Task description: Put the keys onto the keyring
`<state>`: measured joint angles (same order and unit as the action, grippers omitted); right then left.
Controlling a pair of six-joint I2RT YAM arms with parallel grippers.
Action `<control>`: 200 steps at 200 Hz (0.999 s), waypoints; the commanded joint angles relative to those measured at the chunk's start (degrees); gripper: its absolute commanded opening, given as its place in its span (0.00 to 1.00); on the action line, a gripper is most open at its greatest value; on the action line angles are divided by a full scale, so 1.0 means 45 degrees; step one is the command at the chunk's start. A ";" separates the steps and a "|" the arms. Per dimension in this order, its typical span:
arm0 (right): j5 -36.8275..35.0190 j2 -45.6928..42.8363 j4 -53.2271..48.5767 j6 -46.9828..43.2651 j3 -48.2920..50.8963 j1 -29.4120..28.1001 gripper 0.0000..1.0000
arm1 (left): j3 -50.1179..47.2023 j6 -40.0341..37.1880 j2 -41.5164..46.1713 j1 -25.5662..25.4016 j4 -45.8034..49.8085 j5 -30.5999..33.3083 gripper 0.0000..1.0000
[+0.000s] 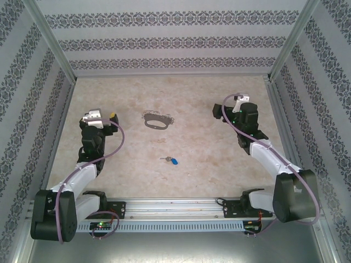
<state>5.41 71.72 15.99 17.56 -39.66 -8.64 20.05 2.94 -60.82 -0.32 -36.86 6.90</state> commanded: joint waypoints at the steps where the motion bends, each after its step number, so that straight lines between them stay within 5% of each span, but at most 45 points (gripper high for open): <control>1: -0.0400 0.0212 -0.0317 -0.0504 -0.0662 -0.0613 0.92 | 0.0842 0.0691 0.0483 -0.0044 0.1072 -0.0484 1.00; 60: -0.0502 0.1364 -0.0943 -0.1083 -0.1663 -0.1971 0.86 | 0.1501 0.0712 0.0249 -0.0399 0.1356 -0.0162 1.00; 200: -0.0744 0.3422 -0.2608 -0.1252 -0.3676 -0.3508 0.78 | 0.3237 -0.2427 -0.3693 -0.4397 0.0173 0.0571 1.00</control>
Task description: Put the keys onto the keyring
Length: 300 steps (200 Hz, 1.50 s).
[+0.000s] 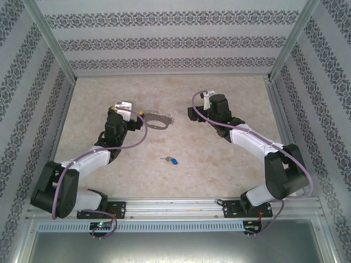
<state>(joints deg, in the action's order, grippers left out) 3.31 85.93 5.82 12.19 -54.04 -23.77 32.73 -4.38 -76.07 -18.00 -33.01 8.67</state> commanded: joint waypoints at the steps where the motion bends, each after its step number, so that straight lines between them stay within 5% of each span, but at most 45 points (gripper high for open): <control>1: -0.0273 0.0262 -0.0343 -0.0054 -0.0486 -0.0157 0.78 | 0.0440 -0.0802 -0.0312 -0.0480 -0.0677 0.0171 1.00; 69: -0.0672 0.0890 -0.1678 0.0238 -0.1320 -0.0437 0.73 | 0.0104 0.0152 -0.1093 -0.1150 -0.1698 -0.1156 1.00; 121: -0.0577 0.2411 -0.2736 0.0776 -0.2494 -0.0556 0.68 | 0.1016 0.2269 -0.1731 -0.1185 -0.0491 -0.1946 1.00; 202: 0.0846 0.5159 -0.2759 0.2155 -0.3910 -0.1374 0.60 | 0.3212 0.2945 -0.2219 -0.1181 0.3236 -0.1662 1.00; 300: 0.0829 0.6335 -0.3289 0.0719 -0.4906 -0.1821 0.47 | 0.6007 0.3958 -0.3982 -0.0888 0.6990 -0.2758 1.00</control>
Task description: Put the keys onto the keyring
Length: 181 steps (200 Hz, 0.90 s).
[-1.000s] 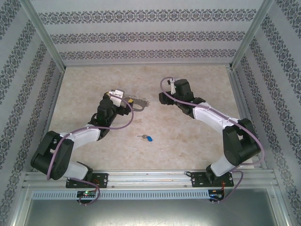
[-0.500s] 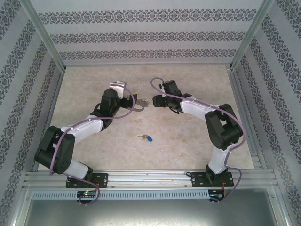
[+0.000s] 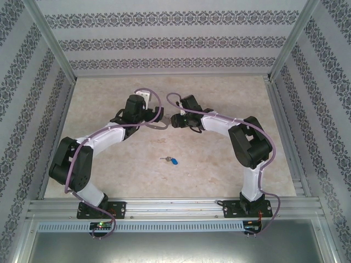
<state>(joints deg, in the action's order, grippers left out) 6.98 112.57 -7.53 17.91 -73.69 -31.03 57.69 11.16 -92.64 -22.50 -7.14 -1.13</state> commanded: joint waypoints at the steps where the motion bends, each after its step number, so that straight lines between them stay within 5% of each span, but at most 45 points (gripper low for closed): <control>1: 0.0012 0.0414 -0.0339 -0.0577 -0.0549 -0.0221 0.46 | 0.0470 0.0507 -0.0306 0.0135 0.1247 -0.0606 1.00; 76: -0.0738 0.1555 -0.1910 -0.1974 -0.2487 -0.1123 0.36 | -0.0109 0.1065 0.0226 0.1079 0.0648 -0.0980 1.00; 181: -0.1239 0.2519 -0.2524 -0.2012 -0.3483 -0.1191 0.33 | -0.0335 0.0951 0.0720 0.1464 0.0493 -0.1322 1.00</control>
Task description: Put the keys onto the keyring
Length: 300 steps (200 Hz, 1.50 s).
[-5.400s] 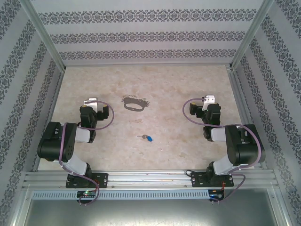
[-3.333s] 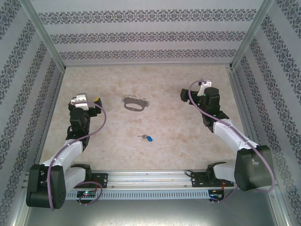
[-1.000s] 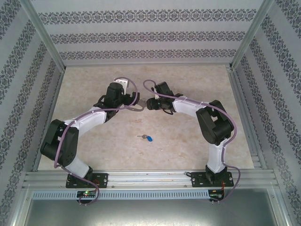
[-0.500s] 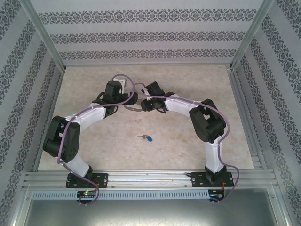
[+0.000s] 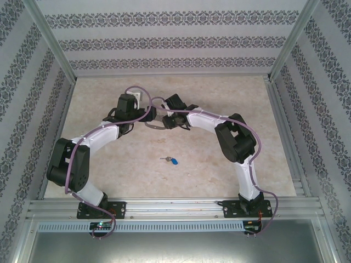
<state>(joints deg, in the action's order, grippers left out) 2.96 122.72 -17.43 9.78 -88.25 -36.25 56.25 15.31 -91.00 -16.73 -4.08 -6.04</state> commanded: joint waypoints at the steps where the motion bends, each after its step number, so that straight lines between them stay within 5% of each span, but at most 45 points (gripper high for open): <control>1: -0.0346 0.0267 -0.0315 -0.0203 -0.0250 -0.0021 0.33 | -0.0017 0.0031 0.0348 0.0172 -0.0197 -0.0224 1.00; 300: -0.1518 0.1461 -0.0501 -0.0658 -0.1723 0.0398 0.30 | 0.0041 0.0459 -0.0036 0.0239 -0.0725 -0.0704 1.00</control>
<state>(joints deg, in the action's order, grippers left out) -1.23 128.09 -18.70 8.36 -93.86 -34.98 56.25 16.19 -91.02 -16.36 -5.58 -8.62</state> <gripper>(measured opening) 0.323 0.998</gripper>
